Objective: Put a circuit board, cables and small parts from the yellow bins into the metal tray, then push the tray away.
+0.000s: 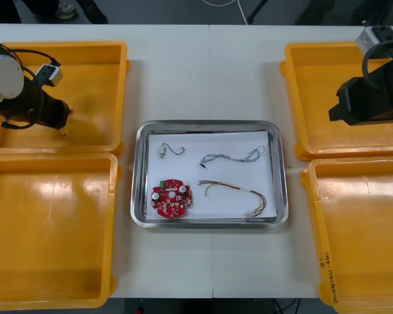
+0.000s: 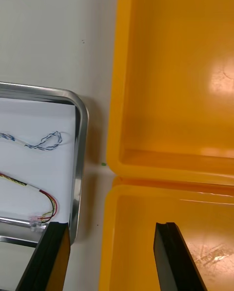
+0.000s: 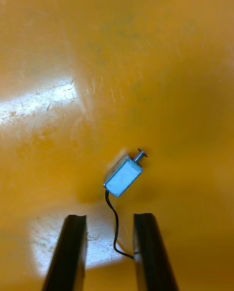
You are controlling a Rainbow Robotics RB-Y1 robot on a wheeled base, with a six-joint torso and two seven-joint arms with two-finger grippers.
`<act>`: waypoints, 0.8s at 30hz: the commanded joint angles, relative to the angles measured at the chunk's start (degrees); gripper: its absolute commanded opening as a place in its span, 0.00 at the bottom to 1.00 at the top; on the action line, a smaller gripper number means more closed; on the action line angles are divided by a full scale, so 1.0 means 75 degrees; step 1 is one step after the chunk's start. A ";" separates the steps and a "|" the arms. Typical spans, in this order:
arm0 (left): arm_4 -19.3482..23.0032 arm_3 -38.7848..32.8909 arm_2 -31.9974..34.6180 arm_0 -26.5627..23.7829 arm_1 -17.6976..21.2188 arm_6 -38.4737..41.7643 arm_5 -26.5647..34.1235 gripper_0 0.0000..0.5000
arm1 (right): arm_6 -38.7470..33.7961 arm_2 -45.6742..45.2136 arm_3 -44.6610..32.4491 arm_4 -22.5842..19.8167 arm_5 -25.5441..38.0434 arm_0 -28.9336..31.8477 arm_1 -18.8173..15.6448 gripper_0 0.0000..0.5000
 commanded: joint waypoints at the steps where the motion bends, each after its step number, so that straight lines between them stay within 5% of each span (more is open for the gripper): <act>1: 0.0016 -0.0051 0.0296 0.0080 0.0331 0.0232 0.0014 0.92 | -0.0299 -0.0856 -0.0249 -0.0125 0.0030 0.0506 -0.0587 1.00; 3: 0.0028 -0.0051 0.0331 0.0080 0.0331 0.0220 0.0073 1.00 | -0.0322 -0.1055 -0.0249 -0.0125 0.0030 0.0670 -0.0657 1.00; 24: 0.0040 -0.0930 0.1151 -0.0120 0.0589 0.0384 0.1796 1.00 | -0.0135 -0.2755 -0.0155 -0.0207 0.0030 0.2978 -0.1255 1.00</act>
